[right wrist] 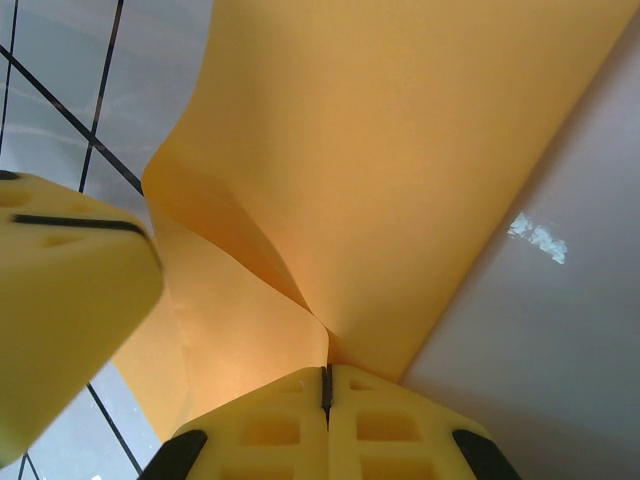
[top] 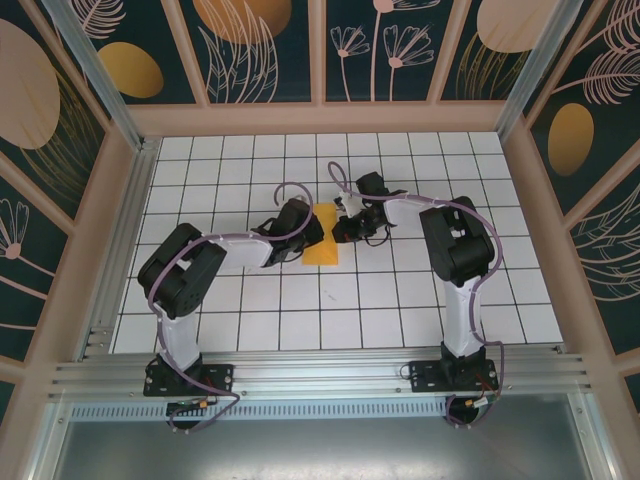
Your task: Fold a paper plane with a square sheet of paper (pick it up from the middle)
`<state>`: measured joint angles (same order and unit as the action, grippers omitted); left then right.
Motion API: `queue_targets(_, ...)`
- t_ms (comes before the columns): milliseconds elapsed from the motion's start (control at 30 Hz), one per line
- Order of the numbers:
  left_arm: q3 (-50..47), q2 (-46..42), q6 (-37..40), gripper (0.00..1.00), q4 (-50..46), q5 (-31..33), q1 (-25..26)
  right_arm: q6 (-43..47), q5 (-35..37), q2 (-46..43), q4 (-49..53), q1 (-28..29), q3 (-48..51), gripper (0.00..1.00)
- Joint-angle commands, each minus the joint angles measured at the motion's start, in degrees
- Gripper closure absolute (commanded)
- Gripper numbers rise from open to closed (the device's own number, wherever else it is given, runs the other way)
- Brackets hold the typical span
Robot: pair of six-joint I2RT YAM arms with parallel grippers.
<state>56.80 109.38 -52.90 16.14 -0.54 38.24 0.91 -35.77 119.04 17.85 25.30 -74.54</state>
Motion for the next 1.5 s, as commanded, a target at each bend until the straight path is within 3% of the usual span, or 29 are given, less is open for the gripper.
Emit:
queue_targets(0,0.0,1.8,1.0,0.93,-1.6,0.5,-0.3,-0.2,3.9,1.0,2.0,0.8,0.0,1.00)
queue_targets(700,-7.0,1.7,1.2,0.90,7.9,-1.3,-0.4,-0.3,4.6,1.4,2.0,1.0,0.2,1.00)
queue_targets(967,-4.7,-3.7,3.7,0.86,4.5,0.3,-1.5,-0.2,5.0,1.2,2.1,0.9,0.6,1.00)
queue_targets(1467,-4.4,1.3,3.1,0.89,5.0,-1.3,-1.9,-0.2,5.1,1.2,2.1,0.9,0.7,1.00)
